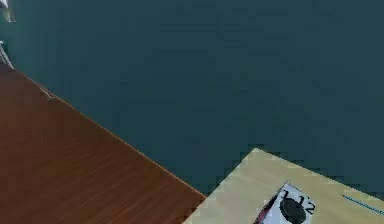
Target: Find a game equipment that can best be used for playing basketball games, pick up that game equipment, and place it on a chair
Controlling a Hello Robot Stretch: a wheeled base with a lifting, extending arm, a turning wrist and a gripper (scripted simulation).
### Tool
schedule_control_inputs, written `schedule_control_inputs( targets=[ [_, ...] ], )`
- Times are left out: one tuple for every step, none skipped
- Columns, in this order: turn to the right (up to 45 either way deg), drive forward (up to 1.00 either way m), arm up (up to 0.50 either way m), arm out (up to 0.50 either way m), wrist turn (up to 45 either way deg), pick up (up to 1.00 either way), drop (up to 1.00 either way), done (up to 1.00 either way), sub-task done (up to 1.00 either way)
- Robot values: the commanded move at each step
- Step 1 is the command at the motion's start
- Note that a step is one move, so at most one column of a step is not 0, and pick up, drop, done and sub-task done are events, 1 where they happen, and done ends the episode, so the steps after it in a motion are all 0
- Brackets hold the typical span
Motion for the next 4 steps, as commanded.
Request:
schedule_control_inputs(
  targets=[
    [-15.0, 0.00, 0.00, 0.00, 0.0, 0.00, 0.00, 0.00, 0.00],
    [0.0, 0.00, 0.50, 0.00, 0.0, 0.00, 0.00, 0.00, 0.00],
    [0.0, 0.00, 0.38, 0.00, 0.0, 0.00, 0.00, 0.00, 0.00],
    [0.0, 0.00, 0.00, 0.32, 0.0, 0.00, 0.00, 0.00, 0.00]
  ],
)
